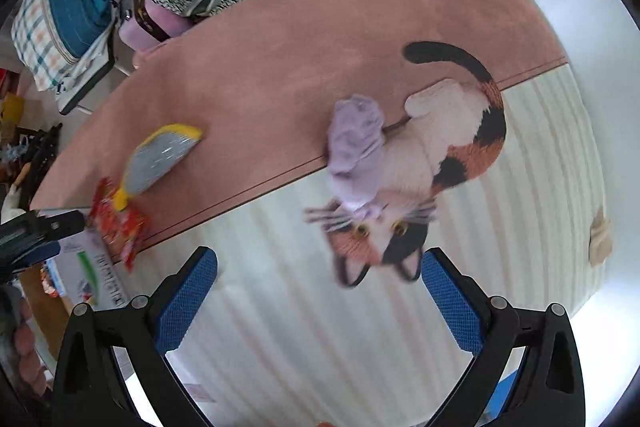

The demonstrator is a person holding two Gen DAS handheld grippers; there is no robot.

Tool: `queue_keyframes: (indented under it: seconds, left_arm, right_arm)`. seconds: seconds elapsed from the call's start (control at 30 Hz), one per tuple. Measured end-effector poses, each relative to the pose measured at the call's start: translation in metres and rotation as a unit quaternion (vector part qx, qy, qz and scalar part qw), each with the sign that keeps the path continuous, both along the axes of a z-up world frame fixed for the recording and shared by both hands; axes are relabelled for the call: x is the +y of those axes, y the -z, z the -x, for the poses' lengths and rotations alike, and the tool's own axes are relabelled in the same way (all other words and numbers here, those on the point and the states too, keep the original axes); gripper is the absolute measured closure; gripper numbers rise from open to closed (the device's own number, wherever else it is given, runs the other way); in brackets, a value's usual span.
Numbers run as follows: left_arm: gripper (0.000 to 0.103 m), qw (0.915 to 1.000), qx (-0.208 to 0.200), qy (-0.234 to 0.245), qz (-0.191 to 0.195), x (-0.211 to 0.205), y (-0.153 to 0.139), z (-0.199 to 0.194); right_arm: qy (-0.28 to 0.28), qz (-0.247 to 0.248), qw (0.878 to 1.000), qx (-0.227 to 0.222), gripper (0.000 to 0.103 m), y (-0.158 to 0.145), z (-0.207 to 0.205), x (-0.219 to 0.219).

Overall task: Organize soft objects
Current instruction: 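Move both tools back over the remaining items on the table, then grasp the lavender cloth with the right tool while the left tool grasps the red Deeyeo snack bag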

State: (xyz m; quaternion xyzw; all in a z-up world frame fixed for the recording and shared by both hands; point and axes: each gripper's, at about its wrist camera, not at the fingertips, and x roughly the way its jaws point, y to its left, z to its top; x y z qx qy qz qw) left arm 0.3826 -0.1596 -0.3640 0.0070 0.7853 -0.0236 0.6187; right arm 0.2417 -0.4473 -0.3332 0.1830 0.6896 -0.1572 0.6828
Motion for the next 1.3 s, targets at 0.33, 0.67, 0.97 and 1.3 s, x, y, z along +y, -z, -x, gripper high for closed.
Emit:
queue_keyframes:
  seconds: [0.33,0.67,0.97,1.3]
  left_arm:
    - [0.002,0.9961,0.055,-0.019,-0.067,-0.011,0.068,-0.010]
    - [0.024,0.9960,0.032,-0.015,-0.082,-0.008,0.066,-0.006]
    - [0.051,0.9953,-0.006,0.025,-0.093,-0.012,0.049,0.032]
    - [0.032,0.9950,-0.011,0.094,-0.032,-0.042,0.045,0.078]
  right_arm:
    - [0.011,-0.017,0.998,0.051,0.000,0.069,-0.029,-0.055]
    - [0.011,-0.081,0.993,0.090,0.018,0.125,-0.041,-0.063]
    - [-0.008,-0.088,0.991,0.096,0.058,0.131,-0.035,-0.051]
    - [-0.060,-0.081,0.989,0.104,0.056,0.128,-0.025,-0.017]
